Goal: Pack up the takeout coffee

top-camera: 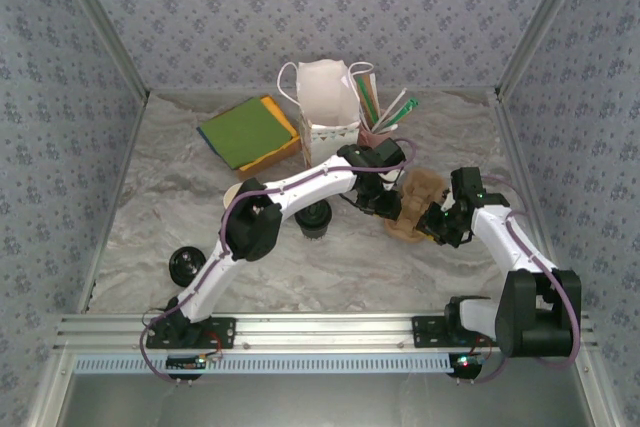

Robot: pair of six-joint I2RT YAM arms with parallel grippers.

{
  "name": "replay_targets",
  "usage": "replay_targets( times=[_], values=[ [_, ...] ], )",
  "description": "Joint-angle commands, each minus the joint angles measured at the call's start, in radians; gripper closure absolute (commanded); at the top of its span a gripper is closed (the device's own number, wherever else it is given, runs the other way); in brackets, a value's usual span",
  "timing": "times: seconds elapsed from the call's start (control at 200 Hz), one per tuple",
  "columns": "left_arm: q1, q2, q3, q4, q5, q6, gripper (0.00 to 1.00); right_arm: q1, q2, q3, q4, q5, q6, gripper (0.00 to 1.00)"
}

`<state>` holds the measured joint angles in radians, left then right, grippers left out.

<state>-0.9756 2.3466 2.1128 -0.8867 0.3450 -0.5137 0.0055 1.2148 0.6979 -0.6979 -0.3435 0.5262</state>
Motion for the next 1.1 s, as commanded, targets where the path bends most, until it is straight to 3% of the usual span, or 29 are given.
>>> replay_targets(
  times=[0.0,0.325,0.77,1.099],
  values=[
    [-0.008,-0.072,0.026,-0.002,0.012,0.010,0.70,0.008,0.007,0.003,-0.007,0.012,-0.012,0.79],
    [-0.009,-0.083,0.005,0.009,0.051,0.015,0.71,0.008,0.005,0.002,-0.009,0.014,-0.011,0.79],
    [0.020,-0.128,-0.143,0.183,0.249,-0.051,0.72,0.010,-0.003,0.001,-0.008,0.008,-0.009,0.79],
    [0.031,-0.117,-0.190,0.242,0.284,-0.095,0.70,0.014,-0.020,-0.001,-0.007,0.004,-0.006,0.78]
  ],
)
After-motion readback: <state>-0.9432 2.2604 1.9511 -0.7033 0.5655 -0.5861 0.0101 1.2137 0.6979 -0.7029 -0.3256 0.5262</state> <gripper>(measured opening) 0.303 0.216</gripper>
